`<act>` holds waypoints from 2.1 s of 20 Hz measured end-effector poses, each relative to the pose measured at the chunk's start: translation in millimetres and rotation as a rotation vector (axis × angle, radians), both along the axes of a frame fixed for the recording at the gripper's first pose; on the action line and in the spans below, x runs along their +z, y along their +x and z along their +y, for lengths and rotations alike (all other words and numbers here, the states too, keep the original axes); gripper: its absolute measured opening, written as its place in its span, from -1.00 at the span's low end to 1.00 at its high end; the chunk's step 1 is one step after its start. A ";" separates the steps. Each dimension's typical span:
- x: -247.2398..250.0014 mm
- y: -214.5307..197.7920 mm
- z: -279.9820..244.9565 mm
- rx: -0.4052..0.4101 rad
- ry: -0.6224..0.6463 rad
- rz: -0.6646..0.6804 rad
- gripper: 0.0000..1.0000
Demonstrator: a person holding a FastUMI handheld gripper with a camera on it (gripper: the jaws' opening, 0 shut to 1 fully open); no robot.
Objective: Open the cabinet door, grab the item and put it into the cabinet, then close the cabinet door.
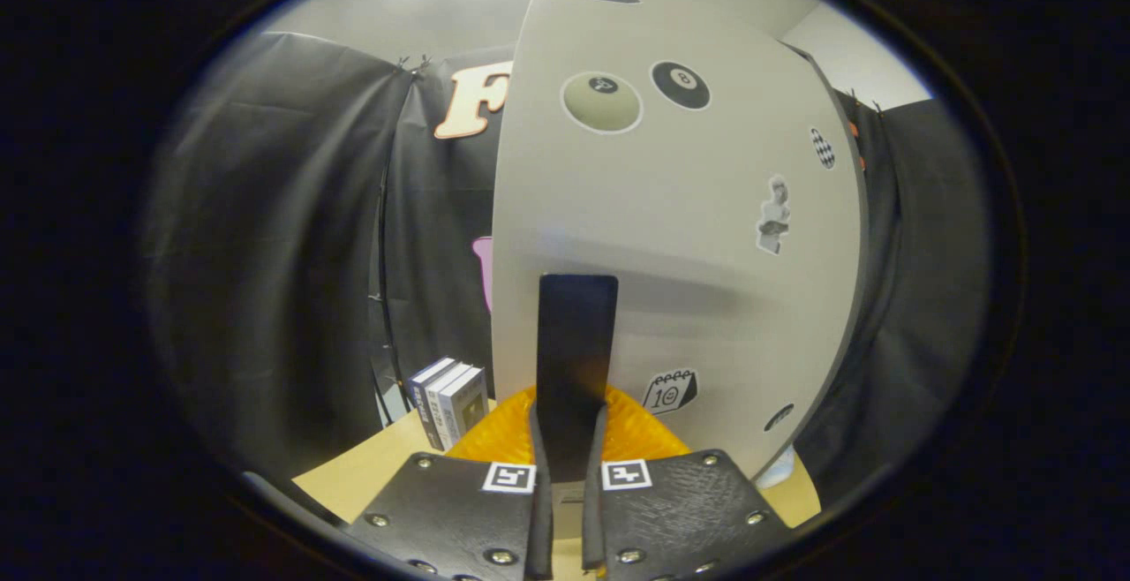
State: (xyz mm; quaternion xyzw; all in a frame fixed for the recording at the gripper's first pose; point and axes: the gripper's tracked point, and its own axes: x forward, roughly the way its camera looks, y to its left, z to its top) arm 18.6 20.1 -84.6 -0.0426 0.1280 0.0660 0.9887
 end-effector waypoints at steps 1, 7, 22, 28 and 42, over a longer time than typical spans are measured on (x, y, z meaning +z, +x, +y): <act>0.6 -1.4 -2.2 -0.005 -0.002 -0.001 -0.73; 2.6 -11.8 -10.9 -0.047 0.001 -0.011 -0.74; 17.5 -48.7 -52.6 -0.203 0.014 -0.047 -0.75; 20.4 -61.1 -70.3 -0.270 0.016 -0.045 -0.76; 21.5 -79.9 -106.6 -0.383 0.023 -0.023 -0.77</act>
